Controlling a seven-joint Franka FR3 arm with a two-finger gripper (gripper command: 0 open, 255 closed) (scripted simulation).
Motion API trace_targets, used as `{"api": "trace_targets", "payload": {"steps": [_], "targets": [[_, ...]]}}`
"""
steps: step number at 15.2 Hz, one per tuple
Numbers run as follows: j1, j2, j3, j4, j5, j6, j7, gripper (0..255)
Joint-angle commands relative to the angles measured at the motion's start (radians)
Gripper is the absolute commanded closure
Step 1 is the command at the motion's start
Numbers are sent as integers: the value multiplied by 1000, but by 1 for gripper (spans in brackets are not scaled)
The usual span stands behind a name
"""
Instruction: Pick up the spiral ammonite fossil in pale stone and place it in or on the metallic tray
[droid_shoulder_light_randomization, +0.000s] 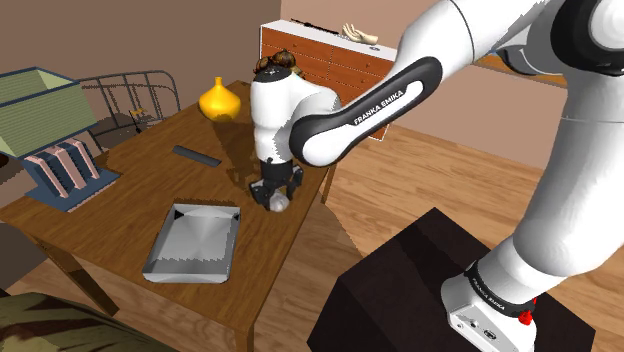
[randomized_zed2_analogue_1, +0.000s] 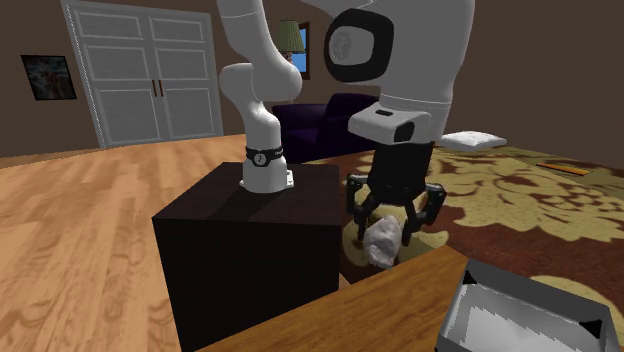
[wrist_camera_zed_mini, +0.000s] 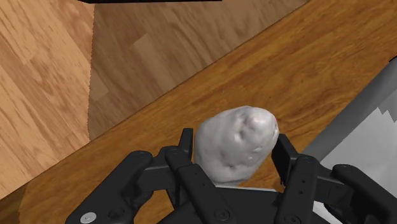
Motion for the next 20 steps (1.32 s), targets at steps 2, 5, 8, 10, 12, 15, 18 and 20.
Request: {"api": "trace_targets", "payload": {"steps": [2, 5, 8, 10, 12, 15, 18, 20], "targets": [[96, 86, -25, 124, -35, -61, 54, 255], [193, 173, -51, 263, -62, -125, 92, 255], [292, 264, -76, 418, -84, -193, 117, 255], [360, 327, -93, 534, -95, -243, 127, 255], [432, 395, -111, 663, -106, -297, 129, 255], [553, 514, -139, 900, -118, -392, 118, 255], [565, 537, -147, 919, -124, -385, 118, 255], [566, 550, -152, 914, -130, -368, 121, 255]]}}
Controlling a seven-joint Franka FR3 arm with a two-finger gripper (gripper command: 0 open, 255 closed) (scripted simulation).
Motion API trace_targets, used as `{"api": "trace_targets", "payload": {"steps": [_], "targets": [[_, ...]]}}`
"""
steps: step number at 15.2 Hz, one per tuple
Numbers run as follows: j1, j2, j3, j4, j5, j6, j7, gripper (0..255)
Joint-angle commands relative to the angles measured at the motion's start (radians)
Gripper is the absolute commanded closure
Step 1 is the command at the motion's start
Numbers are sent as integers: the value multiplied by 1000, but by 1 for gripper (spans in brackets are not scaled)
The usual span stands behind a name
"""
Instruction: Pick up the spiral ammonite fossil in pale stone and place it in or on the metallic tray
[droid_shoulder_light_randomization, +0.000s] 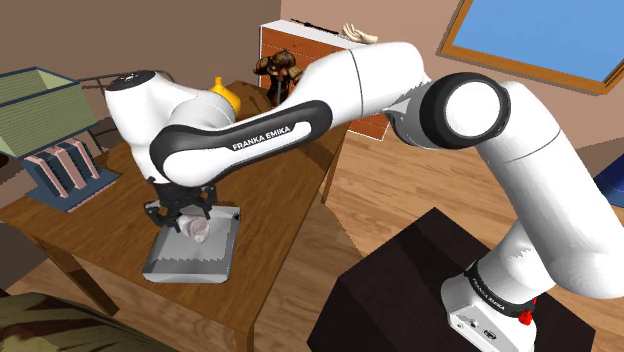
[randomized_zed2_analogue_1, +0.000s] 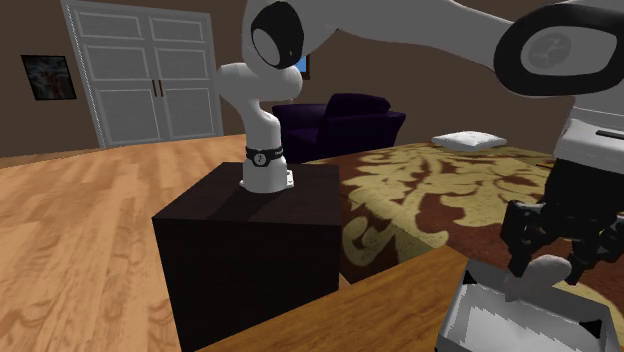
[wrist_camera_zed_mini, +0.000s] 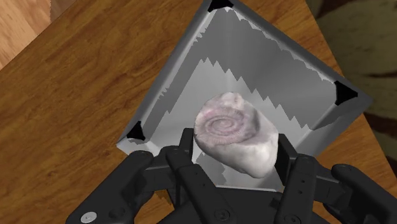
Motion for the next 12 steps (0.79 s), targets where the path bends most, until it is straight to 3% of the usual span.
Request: {"api": "trace_targets", "payload": {"steps": [1, 12], "targets": [[4, 15, -5, 1, -5, 14, 3, 255], [14, 81, -31, -2, -30, 82, 13, 255]]}}
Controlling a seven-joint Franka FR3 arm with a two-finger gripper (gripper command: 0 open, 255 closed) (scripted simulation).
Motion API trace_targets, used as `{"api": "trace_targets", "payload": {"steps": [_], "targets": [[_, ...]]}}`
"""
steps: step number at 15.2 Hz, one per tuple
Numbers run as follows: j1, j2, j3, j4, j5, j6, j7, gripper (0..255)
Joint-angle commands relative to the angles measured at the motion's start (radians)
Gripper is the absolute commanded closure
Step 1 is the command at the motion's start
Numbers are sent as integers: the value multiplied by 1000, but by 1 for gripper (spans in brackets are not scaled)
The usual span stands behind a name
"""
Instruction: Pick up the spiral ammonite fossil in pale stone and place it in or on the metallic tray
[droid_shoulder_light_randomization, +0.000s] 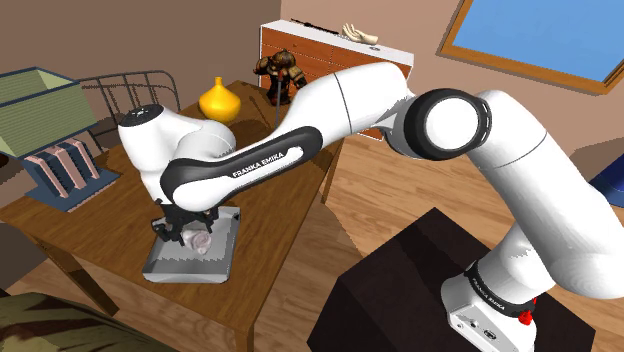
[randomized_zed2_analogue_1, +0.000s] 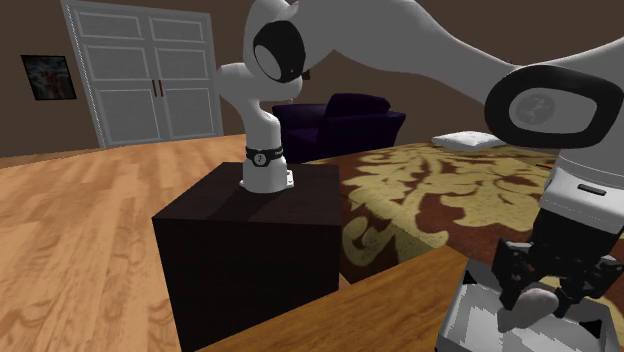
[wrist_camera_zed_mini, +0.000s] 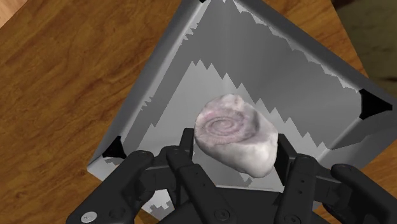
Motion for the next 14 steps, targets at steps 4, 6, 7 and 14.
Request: {"api": "trace_targets", "payload": {"steps": [4, 6, 7, 14], "targets": [[1, 2, 0, 0, -1, 3, 1, 255], [-1, 1, 0, -3, -1, 4, 1, 0], [-1, 0, 0, -4, -1, 4, 1, 0], [5, -37, 17, 32, 19, -65, -12, 0]]}}
